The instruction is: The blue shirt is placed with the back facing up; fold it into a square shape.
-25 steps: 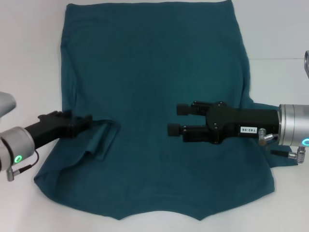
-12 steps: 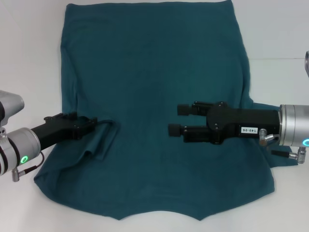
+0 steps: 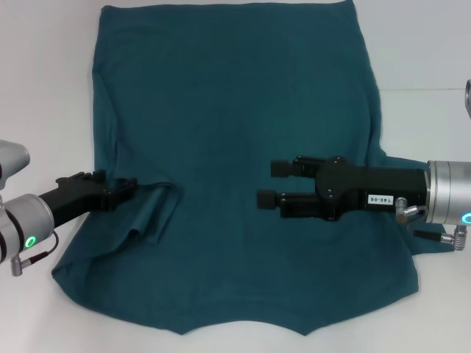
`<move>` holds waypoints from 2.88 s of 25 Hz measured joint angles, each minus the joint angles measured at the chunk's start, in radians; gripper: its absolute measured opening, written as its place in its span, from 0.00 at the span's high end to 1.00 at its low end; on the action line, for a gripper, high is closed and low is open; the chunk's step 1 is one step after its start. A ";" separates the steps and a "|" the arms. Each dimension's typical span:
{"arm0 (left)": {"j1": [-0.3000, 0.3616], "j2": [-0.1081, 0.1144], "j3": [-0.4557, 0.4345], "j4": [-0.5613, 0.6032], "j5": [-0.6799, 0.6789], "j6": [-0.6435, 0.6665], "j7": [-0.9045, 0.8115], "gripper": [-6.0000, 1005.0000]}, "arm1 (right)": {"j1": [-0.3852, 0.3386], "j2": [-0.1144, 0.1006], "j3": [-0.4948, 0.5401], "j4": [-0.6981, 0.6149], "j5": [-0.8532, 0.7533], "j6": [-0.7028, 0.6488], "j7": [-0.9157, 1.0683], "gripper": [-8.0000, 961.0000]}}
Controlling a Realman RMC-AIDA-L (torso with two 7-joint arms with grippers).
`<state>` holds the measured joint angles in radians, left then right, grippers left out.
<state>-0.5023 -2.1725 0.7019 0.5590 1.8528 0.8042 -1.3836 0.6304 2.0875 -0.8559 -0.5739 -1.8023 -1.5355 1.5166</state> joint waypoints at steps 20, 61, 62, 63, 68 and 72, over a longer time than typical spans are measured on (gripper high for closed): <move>-0.011 -0.001 0.008 -0.004 -0.002 -0.006 0.001 0.41 | -0.008 0.000 0.000 -0.004 0.000 0.000 -0.001 0.11; -0.045 0.001 0.020 0.015 -0.001 0.069 -0.025 0.94 | -0.016 0.000 0.003 -0.004 0.003 -0.003 -0.006 0.11; -0.043 0.001 0.019 0.015 -0.001 0.069 -0.025 0.93 | -0.016 0.000 0.003 -0.004 0.003 -0.003 -0.006 0.11; -0.043 0.001 0.019 0.015 -0.001 0.069 -0.025 0.93 | -0.017 -0.001 0.003 -0.004 0.004 -0.003 -0.006 0.11; -0.036 0.002 0.012 0.015 -0.001 0.052 -0.050 0.89 | -0.018 -0.001 0.003 -0.006 0.006 -0.003 -0.008 0.11; -0.034 0.002 0.015 0.014 -0.001 0.016 -0.054 0.83 | -0.018 -0.002 0.003 -0.006 0.006 -0.003 -0.008 0.11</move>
<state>-0.5365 -2.1707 0.7164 0.5730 1.8514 0.8205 -1.4373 0.6120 2.0860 -0.8528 -0.5799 -1.7962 -1.5386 1.5087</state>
